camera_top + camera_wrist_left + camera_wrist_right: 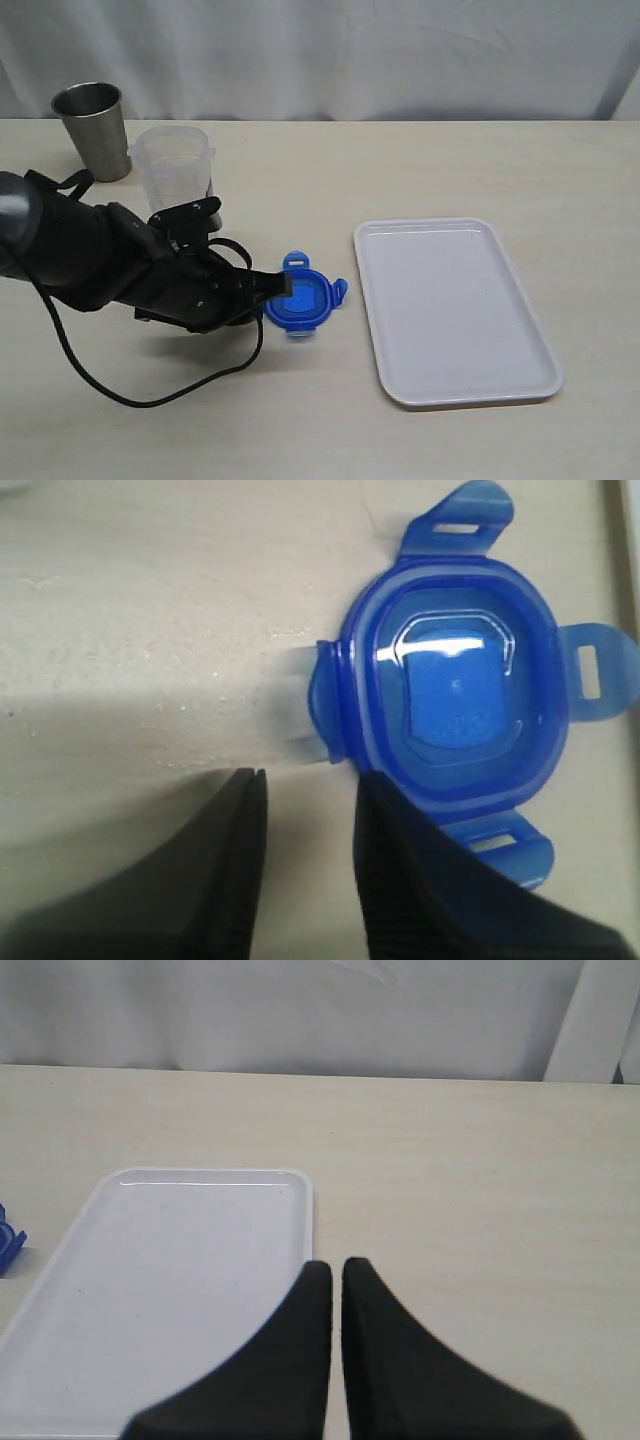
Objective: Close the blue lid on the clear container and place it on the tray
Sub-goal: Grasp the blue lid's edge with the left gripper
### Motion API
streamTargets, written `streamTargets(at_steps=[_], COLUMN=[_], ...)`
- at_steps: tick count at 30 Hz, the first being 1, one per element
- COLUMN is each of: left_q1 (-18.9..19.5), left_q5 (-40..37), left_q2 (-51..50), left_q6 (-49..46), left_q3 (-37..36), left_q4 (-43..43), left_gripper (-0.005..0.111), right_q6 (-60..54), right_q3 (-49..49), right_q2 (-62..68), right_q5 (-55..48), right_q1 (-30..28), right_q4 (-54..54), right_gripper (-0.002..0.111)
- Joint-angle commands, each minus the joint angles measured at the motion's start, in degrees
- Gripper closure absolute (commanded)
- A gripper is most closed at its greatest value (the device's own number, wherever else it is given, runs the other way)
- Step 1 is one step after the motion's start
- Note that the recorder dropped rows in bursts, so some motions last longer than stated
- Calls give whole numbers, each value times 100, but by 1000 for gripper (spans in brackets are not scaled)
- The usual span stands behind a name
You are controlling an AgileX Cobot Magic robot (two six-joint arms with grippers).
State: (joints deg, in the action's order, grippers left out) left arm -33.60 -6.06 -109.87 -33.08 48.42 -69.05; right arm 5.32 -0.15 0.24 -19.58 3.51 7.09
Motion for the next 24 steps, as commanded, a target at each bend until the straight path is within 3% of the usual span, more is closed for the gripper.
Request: streamTargets(at_steps=[1,24], left_q1=[-46,-46], left_q5=[77,36], left_q2=[-58,-372], left_q6=[15,15], left_q3=[39,666], left_q4=[-55,-65], left_gripper=[72,72], right_q6=[-3,-3], right_q3=[15,15], right_q2=[-24,-24], right_q5=[3,3], right_q1=[-7,-7], right_q4=[-23,-23], right_gripper=[104,104])
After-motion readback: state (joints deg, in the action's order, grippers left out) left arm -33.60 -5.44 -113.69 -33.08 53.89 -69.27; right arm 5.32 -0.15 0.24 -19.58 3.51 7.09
